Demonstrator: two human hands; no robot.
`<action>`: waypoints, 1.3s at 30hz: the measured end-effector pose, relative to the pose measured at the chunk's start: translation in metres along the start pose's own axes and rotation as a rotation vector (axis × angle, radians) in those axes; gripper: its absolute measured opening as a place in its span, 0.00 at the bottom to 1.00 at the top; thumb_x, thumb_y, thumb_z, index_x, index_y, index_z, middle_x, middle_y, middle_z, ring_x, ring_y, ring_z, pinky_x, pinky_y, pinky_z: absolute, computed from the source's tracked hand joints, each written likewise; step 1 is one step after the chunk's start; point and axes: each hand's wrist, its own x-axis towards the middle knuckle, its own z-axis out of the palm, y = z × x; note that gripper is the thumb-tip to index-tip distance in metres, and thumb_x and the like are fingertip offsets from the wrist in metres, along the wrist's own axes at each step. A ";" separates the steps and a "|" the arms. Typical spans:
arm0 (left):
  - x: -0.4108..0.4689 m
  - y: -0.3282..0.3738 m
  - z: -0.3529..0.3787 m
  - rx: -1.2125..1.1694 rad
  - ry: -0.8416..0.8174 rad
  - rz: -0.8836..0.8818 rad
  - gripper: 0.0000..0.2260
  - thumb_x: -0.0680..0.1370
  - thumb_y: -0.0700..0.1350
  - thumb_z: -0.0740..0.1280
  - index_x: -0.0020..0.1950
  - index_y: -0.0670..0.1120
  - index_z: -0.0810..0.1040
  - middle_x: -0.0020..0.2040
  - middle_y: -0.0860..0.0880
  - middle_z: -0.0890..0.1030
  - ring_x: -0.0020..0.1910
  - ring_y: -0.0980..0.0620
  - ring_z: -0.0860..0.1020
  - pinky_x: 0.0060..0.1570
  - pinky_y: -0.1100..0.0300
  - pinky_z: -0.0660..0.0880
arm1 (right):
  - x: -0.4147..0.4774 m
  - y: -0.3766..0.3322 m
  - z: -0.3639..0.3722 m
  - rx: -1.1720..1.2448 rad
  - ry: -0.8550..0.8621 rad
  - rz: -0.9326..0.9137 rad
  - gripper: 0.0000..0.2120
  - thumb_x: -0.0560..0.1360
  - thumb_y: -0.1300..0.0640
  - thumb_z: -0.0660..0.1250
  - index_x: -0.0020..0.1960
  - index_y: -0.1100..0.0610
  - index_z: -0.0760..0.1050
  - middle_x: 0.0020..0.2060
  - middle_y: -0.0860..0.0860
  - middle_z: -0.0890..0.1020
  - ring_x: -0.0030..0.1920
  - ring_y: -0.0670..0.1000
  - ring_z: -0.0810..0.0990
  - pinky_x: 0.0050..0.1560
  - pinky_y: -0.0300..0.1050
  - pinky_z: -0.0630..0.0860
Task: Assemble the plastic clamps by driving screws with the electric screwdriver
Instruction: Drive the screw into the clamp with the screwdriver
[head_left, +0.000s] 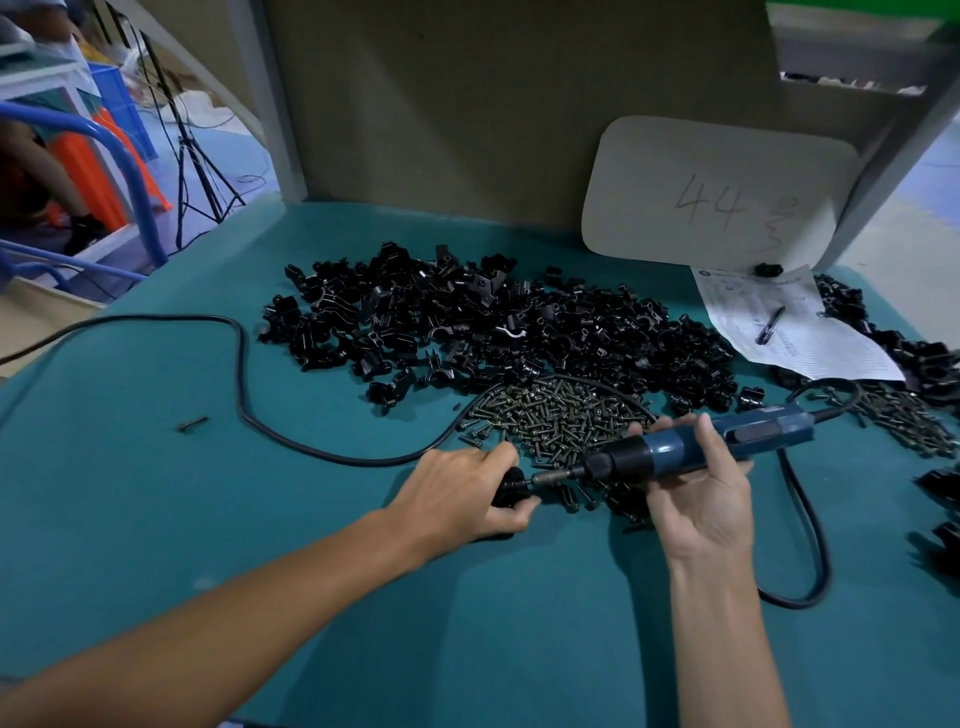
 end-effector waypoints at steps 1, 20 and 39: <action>0.000 0.000 0.000 -0.002 -0.006 -0.001 0.19 0.75 0.63 0.59 0.47 0.47 0.71 0.32 0.55 0.76 0.27 0.54 0.68 0.26 0.61 0.59 | 0.000 0.000 0.001 0.000 -0.002 -0.004 0.47 0.69 0.60 0.74 0.82 0.52 0.54 0.51 0.55 0.79 0.50 0.53 0.82 0.46 0.57 0.84; 0.000 -0.001 -0.001 -0.012 -0.017 0.008 0.19 0.77 0.63 0.57 0.46 0.47 0.70 0.33 0.55 0.77 0.29 0.54 0.70 0.26 0.60 0.60 | -0.001 0.004 0.001 0.009 0.021 -0.030 0.41 0.73 0.49 0.71 0.81 0.51 0.57 0.49 0.52 0.75 0.50 0.51 0.78 0.48 0.55 0.84; 0.001 0.000 -0.002 -0.014 0.012 0.000 0.19 0.77 0.62 0.59 0.47 0.46 0.72 0.33 0.54 0.77 0.28 0.53 0.72 0.24 0.59 0.66 | 0.004 0.006 -0.004 -0.012 0.078 -0.028 0.28 0.81 0.62 0.67 0.78 0.53 0.62 0.62 0.57 0.78 0.57 0.54 0.85 0.50 0.54 0.85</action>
